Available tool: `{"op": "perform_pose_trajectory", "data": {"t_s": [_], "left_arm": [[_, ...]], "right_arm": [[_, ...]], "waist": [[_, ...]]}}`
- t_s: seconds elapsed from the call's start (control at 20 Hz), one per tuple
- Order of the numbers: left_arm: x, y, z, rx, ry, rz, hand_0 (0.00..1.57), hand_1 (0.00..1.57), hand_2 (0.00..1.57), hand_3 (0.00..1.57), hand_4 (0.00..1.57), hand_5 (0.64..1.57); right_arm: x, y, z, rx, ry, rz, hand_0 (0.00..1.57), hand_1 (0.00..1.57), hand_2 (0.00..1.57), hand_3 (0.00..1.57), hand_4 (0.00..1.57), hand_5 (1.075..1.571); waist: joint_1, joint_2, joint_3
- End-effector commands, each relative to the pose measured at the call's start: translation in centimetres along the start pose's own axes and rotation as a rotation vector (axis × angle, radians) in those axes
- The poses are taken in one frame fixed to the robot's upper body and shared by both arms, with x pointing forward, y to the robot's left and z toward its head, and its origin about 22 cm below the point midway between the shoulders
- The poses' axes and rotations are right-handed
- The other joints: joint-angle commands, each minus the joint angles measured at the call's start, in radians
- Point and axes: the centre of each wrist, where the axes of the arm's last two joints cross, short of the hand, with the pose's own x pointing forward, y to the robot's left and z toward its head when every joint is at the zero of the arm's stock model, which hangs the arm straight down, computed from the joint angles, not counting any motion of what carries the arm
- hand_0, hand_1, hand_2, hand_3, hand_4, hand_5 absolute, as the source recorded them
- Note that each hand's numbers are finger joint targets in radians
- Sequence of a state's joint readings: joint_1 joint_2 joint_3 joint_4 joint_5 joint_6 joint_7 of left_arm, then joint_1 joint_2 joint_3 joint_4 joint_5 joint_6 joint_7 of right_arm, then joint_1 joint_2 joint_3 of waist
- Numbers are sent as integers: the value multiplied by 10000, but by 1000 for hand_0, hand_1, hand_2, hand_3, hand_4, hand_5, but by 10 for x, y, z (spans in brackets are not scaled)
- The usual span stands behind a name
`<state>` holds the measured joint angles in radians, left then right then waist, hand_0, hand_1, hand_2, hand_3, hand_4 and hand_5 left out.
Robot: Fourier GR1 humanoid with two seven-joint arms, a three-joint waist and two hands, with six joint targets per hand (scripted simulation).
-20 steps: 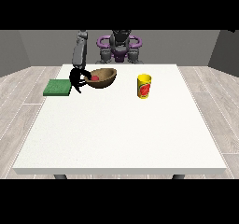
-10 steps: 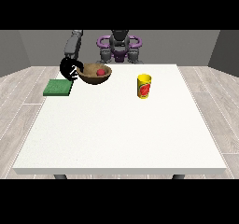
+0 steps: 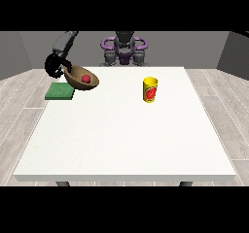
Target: Pick the cup and pour the ball into the bowl, then pick the bowl and place it on the pad
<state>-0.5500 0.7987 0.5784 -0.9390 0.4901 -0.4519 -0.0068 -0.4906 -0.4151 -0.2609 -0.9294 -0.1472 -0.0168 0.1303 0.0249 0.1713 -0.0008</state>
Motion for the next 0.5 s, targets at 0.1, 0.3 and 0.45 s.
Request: {"op": "perform_pose_trajectory", "data": {"t_s": [0.1,0.3,0.45], "left_arm": [[8,2,-1,63,-768,-245,0,0,0,0,700,1557],[30,-18,-14,-62,-1944,-439,0,0,0,0,684,1558],[49,-17,-10,-120,-2728,-366,0,0,0,0,672,1561]], "right_arm": [[28,-49,-8,-483,-819,192,1571,1571,1571,1571,996,1571],[42,-73,-15,-700,-2012,-689,1571,1571,1571,1193,990,1570],[33,-118,-6,-1234,-2639,-976,1571,1571,1571,180,982,1570]], "waist": [[184,865,14],[316,2161,30],[497,2884,48]]}}
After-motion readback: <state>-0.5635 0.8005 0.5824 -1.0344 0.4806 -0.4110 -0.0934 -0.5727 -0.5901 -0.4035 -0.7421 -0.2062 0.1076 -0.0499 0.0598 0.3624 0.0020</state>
